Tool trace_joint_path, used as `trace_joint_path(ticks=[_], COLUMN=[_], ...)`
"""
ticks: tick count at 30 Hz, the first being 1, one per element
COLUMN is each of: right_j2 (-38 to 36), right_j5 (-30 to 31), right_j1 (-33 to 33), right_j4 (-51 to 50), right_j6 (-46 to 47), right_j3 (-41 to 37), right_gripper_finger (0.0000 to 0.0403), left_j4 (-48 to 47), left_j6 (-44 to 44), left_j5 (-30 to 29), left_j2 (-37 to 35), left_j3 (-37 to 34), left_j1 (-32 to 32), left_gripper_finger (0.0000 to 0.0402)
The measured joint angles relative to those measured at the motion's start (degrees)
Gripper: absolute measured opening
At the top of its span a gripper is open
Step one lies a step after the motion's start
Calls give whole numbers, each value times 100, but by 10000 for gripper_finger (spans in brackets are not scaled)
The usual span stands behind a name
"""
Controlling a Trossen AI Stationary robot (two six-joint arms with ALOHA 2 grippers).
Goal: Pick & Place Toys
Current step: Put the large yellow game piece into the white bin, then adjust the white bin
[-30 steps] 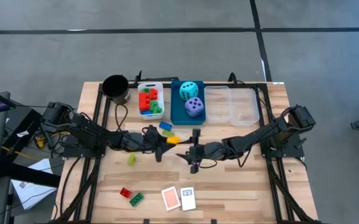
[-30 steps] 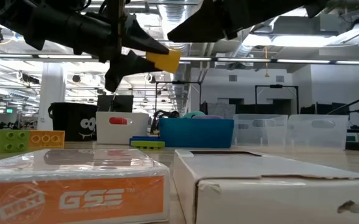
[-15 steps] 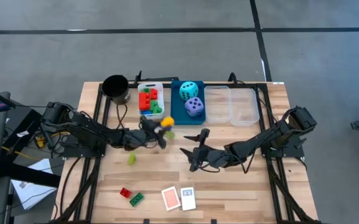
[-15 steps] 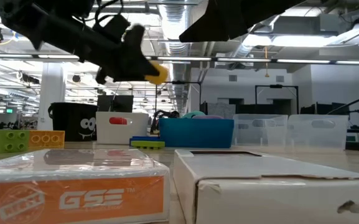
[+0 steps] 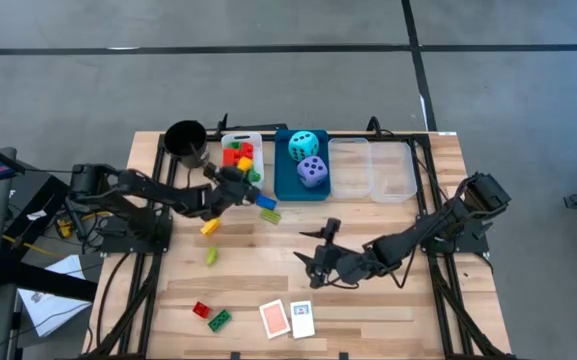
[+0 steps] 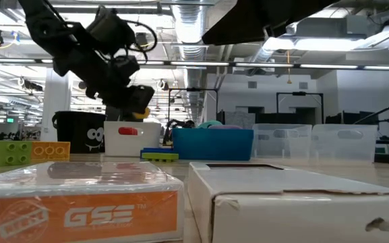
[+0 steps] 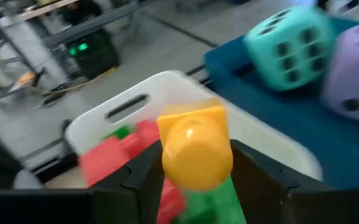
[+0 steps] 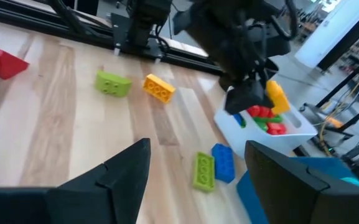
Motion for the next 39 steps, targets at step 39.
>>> trace_joint_path(ticks=[39], right_j2=[2], right_j5=[-24], right_j1=[207], right_j4=[-977], right_j6=[775], right_j3=[-7], right_gripper_finger=[256], left_j4=[-742], left_j6=[184], left_j5=[3319], left_j2=[-166], left_j3=[10], left_j1=[-273], left_gripper_finger=[264])
